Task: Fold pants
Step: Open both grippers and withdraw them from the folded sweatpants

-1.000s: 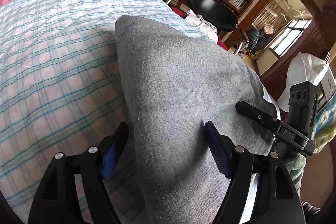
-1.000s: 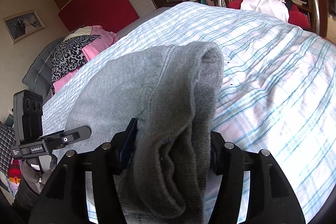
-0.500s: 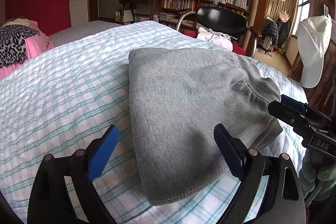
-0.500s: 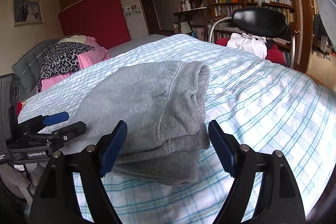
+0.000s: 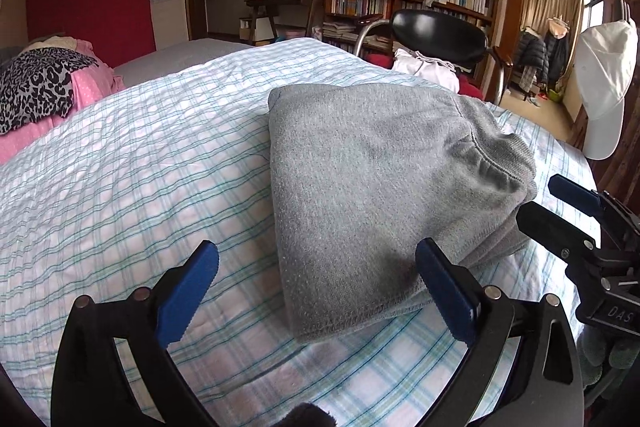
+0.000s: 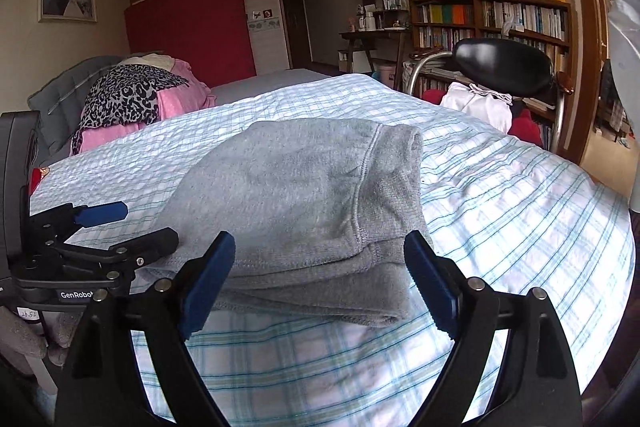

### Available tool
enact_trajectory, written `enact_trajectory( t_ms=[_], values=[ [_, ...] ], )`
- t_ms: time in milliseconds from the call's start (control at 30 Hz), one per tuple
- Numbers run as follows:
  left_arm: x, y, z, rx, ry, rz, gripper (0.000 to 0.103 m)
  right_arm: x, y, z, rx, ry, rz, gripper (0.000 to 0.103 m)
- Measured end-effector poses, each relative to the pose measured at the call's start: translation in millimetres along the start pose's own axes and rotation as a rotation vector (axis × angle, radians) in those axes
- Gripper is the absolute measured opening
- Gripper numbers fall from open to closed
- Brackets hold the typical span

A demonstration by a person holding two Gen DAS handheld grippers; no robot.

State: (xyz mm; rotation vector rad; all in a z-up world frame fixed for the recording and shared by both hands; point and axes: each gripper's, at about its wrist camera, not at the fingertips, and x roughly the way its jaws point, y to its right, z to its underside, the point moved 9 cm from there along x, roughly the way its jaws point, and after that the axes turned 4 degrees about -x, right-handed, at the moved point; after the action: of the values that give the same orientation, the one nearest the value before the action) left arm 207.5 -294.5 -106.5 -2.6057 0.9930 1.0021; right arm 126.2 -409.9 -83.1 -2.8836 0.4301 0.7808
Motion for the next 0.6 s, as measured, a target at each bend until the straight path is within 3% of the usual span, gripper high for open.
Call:
enact_trajectory(
  t_ms=[600],
  values=[
    [-12.8,9.9,-5.4,0.068,0.062,-0.041,0.098,-7.5,-1.5,0.5,-0.013,0.016,0.038,0.088]
  ],
)
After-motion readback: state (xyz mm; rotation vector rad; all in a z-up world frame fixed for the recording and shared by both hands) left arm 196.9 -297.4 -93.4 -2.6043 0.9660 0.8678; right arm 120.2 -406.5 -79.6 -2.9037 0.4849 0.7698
